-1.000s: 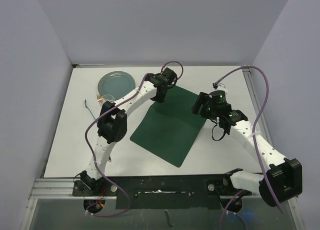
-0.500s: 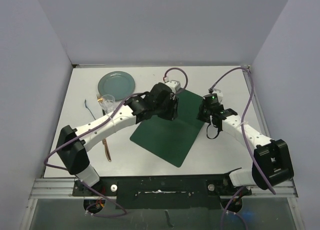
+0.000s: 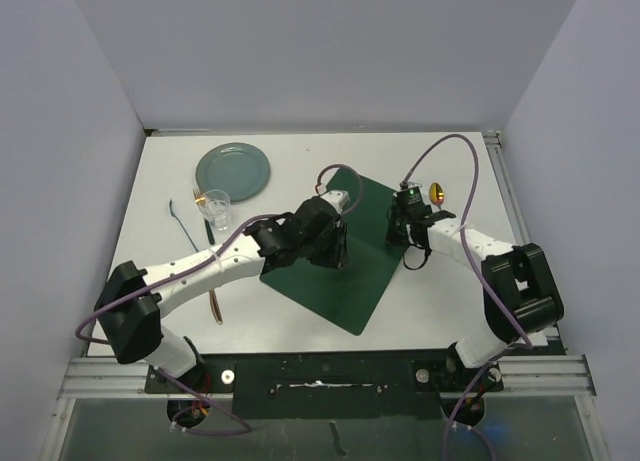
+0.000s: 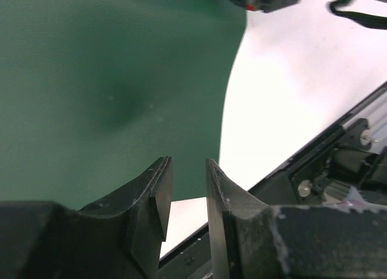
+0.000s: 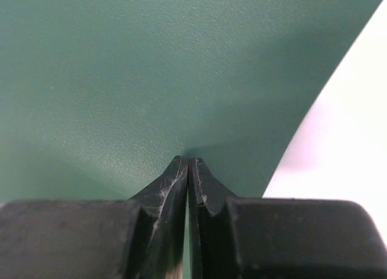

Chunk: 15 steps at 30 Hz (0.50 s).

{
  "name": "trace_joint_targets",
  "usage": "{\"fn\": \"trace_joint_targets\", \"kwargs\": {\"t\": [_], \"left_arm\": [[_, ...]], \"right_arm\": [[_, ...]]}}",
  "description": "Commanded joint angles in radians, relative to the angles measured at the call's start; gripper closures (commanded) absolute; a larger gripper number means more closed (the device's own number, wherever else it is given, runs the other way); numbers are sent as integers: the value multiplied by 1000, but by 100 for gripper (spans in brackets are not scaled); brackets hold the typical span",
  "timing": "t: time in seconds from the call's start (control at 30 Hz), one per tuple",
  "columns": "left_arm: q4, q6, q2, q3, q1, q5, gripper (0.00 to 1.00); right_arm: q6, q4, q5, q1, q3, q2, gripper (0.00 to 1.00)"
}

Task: Set the dinner table for one person
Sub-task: Flatten out the napkin at the center of the board.

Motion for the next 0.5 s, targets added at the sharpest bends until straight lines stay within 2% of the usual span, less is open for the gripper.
{"fn": "trace_joint_targets", "kwargs": {"t": [0.0, 0.1, 0.27, 0.47], "left_arm": [[79, -64, -79, -25, -50, 3, 74], [27, -93, -71, -31, -94, -89, 74], [-95, -121, -41, 12, -120, -293, 74], [-121, -112, -35, 27, -120, -354, 74]], "right_arm": [[-40, 31, -50, -1, 76, 44, 96], [-50, 22, -87, -2, 104, 92, 100], [-69, -22, -143, 18, 140, 164, 100], [-86, -54, -256, 60, 107, 149, 100]]}}
